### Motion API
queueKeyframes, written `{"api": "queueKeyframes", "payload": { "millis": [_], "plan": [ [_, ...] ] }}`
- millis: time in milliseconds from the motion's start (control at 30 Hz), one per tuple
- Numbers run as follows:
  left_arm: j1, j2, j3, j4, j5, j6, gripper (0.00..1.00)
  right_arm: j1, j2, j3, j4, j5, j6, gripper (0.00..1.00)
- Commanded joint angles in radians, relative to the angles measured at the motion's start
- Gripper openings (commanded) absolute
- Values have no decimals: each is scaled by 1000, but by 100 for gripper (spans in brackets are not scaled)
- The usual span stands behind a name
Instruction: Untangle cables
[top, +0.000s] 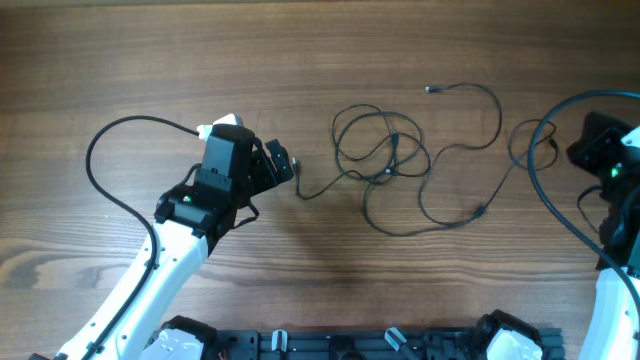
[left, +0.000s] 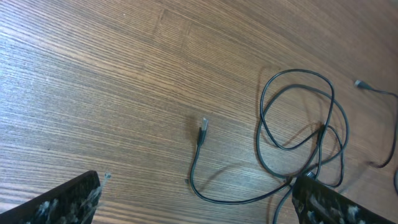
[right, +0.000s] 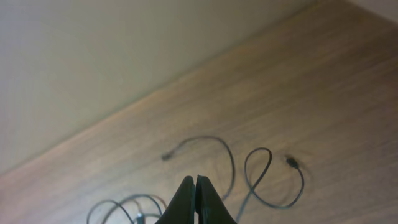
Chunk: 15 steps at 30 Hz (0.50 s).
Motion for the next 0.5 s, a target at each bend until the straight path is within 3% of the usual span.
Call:
{"api": "queueKeyframes", "payload": {
  "millis": [0,33,100,133,300,367,467],
  "plan": [
    [-2,3,14,3,-13,-10,100,35,51,-24,-40,-187,-135,7],
    [-2,3,14,3,-13,-10,100,55,84,-33,-48,-203,-134,29],
    [-2,3,14,3,-13,-10,100,94,168,-35,-90,-163,-90,83],
    [-2,3,14,3,-13,-10,100,106,198,-35,-108,-137,-51,100],
    [-2,3,14,3,-13,-10,100,136,461,-35,-122,109,528,100],
    [-2,3,14,3,-13,-10,100,136,560,-35,-101,90,584,100],
    [-2,3,14,3,-13,-10,100,136,671,-35,-35,117,483,100]
  ]
}}
